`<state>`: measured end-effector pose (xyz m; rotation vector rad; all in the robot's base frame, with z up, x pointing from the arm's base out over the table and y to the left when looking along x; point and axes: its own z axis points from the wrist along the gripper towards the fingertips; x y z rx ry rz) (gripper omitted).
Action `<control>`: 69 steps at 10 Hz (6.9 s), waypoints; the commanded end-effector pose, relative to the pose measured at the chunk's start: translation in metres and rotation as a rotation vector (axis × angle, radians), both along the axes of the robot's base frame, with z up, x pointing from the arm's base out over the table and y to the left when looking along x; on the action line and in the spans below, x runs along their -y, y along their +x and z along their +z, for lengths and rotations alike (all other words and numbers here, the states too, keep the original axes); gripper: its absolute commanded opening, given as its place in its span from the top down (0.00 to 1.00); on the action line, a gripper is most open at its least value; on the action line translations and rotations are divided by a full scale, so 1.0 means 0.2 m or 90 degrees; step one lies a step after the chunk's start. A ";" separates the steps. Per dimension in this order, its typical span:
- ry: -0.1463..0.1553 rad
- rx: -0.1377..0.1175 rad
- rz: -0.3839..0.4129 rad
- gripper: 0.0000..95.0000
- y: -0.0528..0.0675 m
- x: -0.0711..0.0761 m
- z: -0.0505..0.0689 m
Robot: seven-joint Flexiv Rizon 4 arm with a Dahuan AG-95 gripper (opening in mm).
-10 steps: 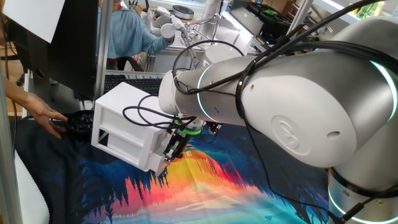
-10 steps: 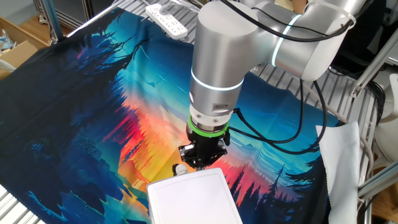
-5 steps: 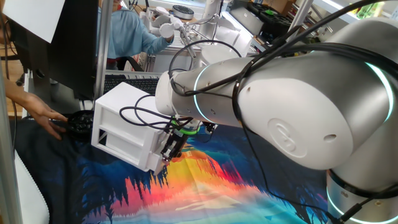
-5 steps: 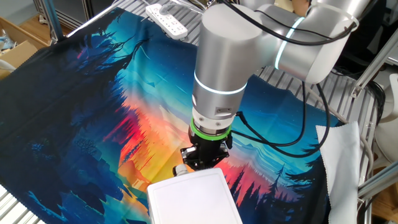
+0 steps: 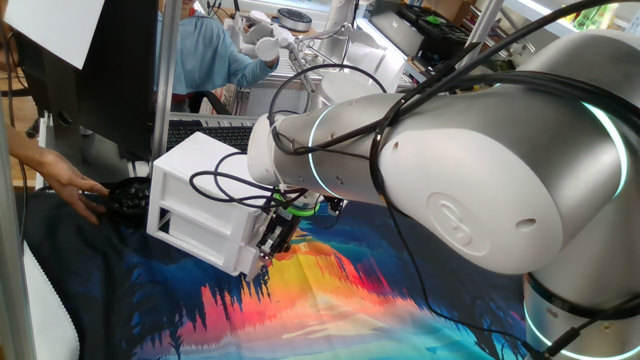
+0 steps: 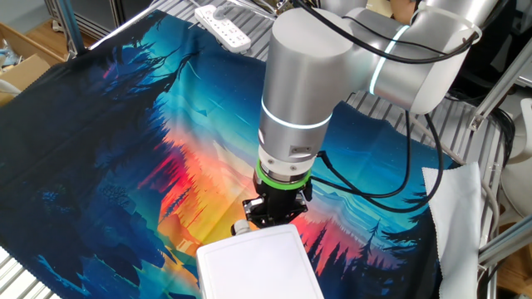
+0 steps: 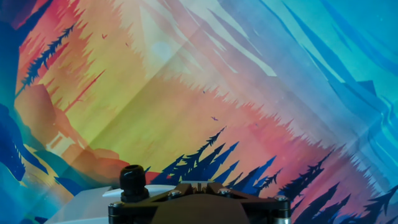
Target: Grasp the handle and close the drawer
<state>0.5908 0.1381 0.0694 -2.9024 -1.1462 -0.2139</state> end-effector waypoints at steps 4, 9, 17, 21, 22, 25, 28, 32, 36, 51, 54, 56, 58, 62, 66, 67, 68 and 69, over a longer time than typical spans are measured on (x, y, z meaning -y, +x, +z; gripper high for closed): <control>0.001 0.000 0.001 1.00 0.02 -0.02 -0.01; 0.000 0.000 -0.002 1.00 0.03 -0.03 0.00; -0.001 -0.001 -0.008 1.00 0.06 -0.07 0.01; -0.003 -0.002 -0.009 1.00 0.07 -0.08 0.00; -0.003 -0.001 -0.009 1.00 0.07 -0.09 0.00; -0.003 -0.001 -0.013 1.00 0.08 -0.10 0.00; -0.003 -0.001 -0.017 1.00 0.09 -0.11 0.00; -0.001 -0.001 -0.021 1.00 0.10 -0.12 -0.01; 0.008 0.002 -0.010 1.00 0.10 -0.14 -0.01; 0.051 0.040 0.052 1.00 0.11 -0.14 0.00; 0.055 0.049 0.060 1.00 0.11 -0.14 0.01; 0.059 0.053 0.064 1.00 0.11 -0.14 0.01; 0.058 0.050 0.073 1.00 0.11 -0.14 0.01; 0.020 0.013 0.112 1.00 0.10 -0.14 0.03; 0.020 0.011 0.153 1.00 0.06 -0.08 0.11; 0.017 0.010 0.156 1.00 0.06 -0.08 0.11; 0.013 0.009 0.157 1.00 0.06 -0.08 0.11; 0.008 0.006 0.162 1.00 0.05 -0.07 0.10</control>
